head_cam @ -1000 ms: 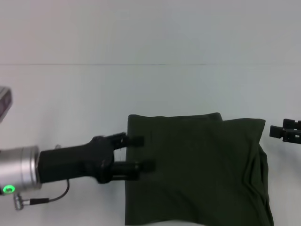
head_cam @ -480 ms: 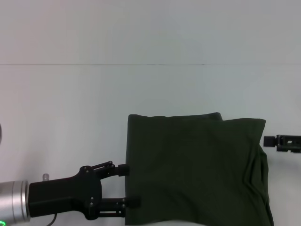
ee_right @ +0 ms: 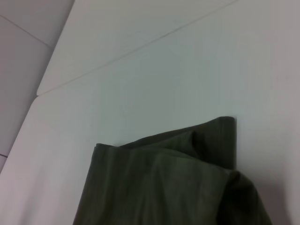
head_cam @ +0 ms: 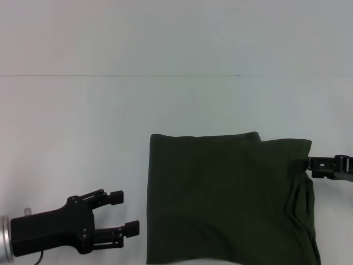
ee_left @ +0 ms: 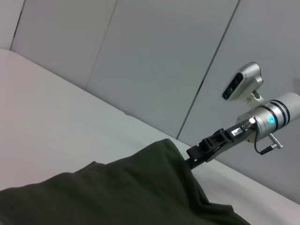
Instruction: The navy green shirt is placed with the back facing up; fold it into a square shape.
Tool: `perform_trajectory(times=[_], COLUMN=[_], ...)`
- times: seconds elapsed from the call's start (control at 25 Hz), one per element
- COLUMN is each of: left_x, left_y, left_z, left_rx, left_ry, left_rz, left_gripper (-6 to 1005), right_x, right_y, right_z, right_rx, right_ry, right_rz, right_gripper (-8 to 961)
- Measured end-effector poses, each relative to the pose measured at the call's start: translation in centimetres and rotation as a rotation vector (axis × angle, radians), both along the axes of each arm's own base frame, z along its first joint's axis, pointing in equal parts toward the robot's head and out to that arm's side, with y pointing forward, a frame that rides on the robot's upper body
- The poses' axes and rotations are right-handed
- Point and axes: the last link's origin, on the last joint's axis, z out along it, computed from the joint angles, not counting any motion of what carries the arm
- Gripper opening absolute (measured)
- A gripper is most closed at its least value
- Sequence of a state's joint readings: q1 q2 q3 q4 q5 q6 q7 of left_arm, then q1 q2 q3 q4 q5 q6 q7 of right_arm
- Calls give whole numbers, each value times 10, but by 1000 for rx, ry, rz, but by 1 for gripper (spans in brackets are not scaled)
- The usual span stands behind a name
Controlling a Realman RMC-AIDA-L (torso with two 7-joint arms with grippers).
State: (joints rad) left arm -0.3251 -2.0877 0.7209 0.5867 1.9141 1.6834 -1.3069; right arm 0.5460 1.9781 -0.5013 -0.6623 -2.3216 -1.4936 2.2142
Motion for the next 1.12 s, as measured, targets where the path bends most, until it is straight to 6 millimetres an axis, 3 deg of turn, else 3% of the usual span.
perform_trajectory(times=[0.36, 0.64, 0.96, 1.12], left_x=[-3, -5, -6, -7], left_y=[-1, 0, 1, 1], left_z=[1, 2, 1, 1], left_rx=[17, 21, 28, 30], left_ry=[6, 12, 18, 22], left_rz=[9, 15, 24, 26], left_gripper=[919, 920, 920, 919], right_x=[-7, -11, -13, -15], right_y=[13, 20, 23, 25], right_z=[-23, -28, -28, -28], right_rx=[-8, -5, 5, 12], right_ry=[-24, -50, -56, -46], right_rz=[-3, 9, 16, 21], right_gripper=[884, 862, 647, 445])
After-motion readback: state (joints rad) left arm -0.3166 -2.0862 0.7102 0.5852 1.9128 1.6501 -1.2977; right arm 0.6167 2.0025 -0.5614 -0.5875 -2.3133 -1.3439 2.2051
